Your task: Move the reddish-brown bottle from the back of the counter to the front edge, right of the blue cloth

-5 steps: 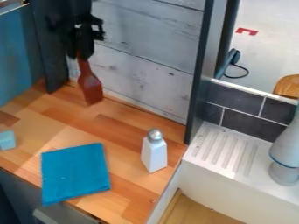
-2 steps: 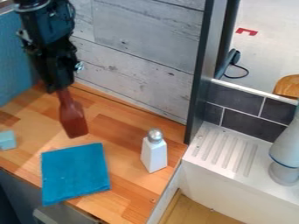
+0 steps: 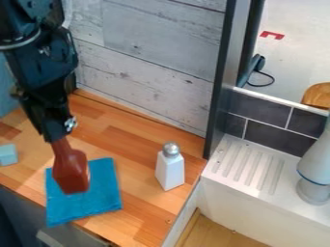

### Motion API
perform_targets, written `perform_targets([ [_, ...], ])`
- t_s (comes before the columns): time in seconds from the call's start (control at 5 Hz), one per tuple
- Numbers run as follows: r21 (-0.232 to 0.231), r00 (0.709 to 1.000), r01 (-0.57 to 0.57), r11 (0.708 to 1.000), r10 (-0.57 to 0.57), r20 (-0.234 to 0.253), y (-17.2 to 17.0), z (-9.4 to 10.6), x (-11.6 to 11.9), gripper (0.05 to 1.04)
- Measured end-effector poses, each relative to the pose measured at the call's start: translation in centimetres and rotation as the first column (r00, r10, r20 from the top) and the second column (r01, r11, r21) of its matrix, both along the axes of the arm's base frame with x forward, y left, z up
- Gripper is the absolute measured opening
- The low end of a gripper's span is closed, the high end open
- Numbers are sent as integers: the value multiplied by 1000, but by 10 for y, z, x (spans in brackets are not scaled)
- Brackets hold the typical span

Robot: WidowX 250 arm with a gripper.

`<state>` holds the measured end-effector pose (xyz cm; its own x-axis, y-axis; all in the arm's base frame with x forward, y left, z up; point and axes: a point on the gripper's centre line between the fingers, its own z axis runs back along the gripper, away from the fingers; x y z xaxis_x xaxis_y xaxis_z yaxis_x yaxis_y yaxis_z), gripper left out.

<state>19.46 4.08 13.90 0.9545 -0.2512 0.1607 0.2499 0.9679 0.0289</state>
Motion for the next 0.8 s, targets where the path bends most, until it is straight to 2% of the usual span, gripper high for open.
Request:
perform_targets([
  [0.2,-3,998,34,999,-34,-59,-10,-19,3,312],
  [0.4,16,991,89,996,-87,-101,-24,-38,9,312],
  [0.8,35,970,199,979,-192,-149,-53,-60,17,312],
])
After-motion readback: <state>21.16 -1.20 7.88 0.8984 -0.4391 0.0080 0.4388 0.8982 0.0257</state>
